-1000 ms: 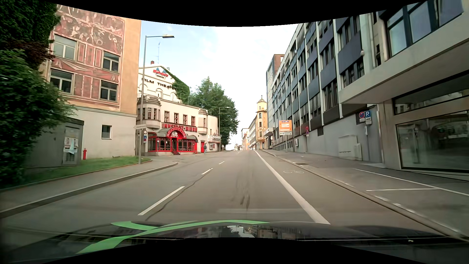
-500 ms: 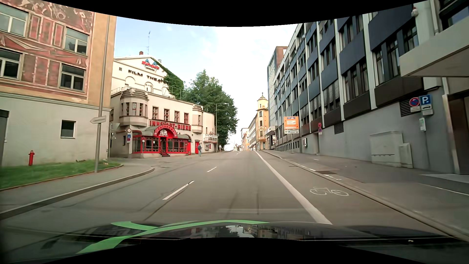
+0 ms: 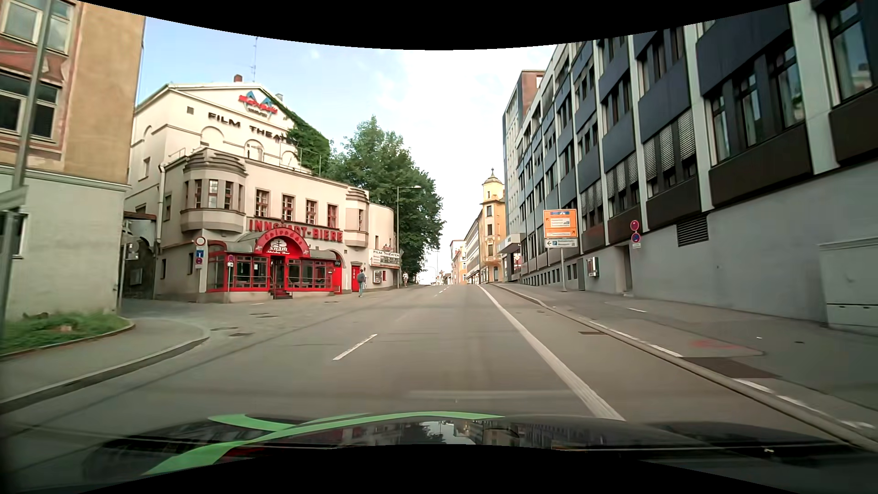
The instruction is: Follow the waypoints while adhering to traffic rules and regulations
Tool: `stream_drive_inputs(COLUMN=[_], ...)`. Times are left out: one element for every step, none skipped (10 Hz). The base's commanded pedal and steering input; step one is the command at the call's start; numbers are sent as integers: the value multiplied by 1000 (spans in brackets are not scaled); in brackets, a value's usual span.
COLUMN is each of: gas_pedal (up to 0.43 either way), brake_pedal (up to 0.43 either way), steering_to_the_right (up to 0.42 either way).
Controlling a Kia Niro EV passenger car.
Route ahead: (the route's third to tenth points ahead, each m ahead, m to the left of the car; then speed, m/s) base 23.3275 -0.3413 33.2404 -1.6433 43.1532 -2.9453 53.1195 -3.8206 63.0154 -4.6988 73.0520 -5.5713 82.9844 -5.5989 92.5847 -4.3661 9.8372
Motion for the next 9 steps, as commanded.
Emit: stream_drive_inputs(gas_pedal=[260,260,248,248,248,248,240,240,240], brake_pedal=[0,0,0,0,0,0,0,0,0], steering_to_the_right=[-1,-1,-1,-1,-1,-1,-1,-2,-1])
